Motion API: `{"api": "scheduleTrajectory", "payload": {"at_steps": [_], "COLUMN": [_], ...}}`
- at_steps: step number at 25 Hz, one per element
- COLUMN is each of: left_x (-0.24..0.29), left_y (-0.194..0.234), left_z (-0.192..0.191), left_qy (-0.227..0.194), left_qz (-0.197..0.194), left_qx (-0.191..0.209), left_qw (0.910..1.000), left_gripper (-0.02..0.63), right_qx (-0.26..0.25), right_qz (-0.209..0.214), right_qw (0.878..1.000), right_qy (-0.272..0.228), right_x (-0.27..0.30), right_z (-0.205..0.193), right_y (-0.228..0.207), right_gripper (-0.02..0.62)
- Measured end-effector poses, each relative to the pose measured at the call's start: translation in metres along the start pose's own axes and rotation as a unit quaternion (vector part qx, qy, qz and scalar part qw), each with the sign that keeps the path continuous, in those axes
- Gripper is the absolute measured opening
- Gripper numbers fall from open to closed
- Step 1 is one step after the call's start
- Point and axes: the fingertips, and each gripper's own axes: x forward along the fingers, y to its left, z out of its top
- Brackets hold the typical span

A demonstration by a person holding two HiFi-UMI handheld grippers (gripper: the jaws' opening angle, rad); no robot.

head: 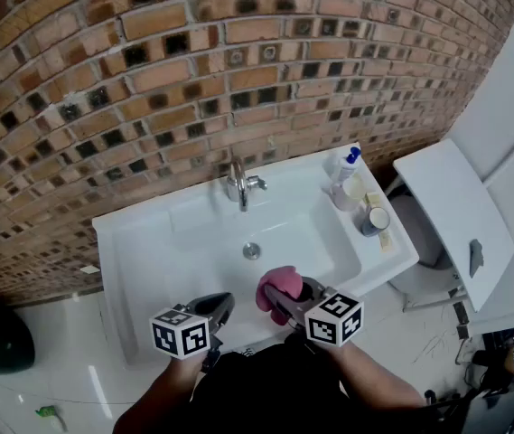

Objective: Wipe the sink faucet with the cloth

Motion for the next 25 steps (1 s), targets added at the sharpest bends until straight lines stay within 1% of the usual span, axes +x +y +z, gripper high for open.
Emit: {"api": "scheduleTrajectory", "payload": {"at_steps": [4, 10, 18, 25], "left_x": [0.004, 0.015, 0.056, 0.093], "left_y": [0.006, 0.022, 0.031, 0.041], "left_z": [0.007, 0.018, 0.04, 0.058], "left_qy": [-0.012, -0.02, -0.018, -0.021], "left_qz": [0.011, 0.035, 0.048, 0.058], "left_qx": [-0.009, -0.031, -0.058, -0.083], "left_qw": [0.9998, 0.9987, 0.997, 0.9946], "left_gripper": [0.004, 0.004, 0.004, 0.005], "right_qx": [0.001, 0.017, 0.026, 0.056], "right_qz": [0.004, 0.008, 0.017, 0.02], "right_qw": [1.0, 1.0, 0.998, 0.996], "right_qy": [0.009, 0.016, 0.051, 0.067], "right_x": [0.007, 0.017, 0.035, 0.06], "right_z": [0.003, 0.019, 0.034, 0.047], "right_y": [-0.018, -0.056, -0.109, -0.167], "right_gripper": [0.07, 0.069, 0.07, 0.069]}}
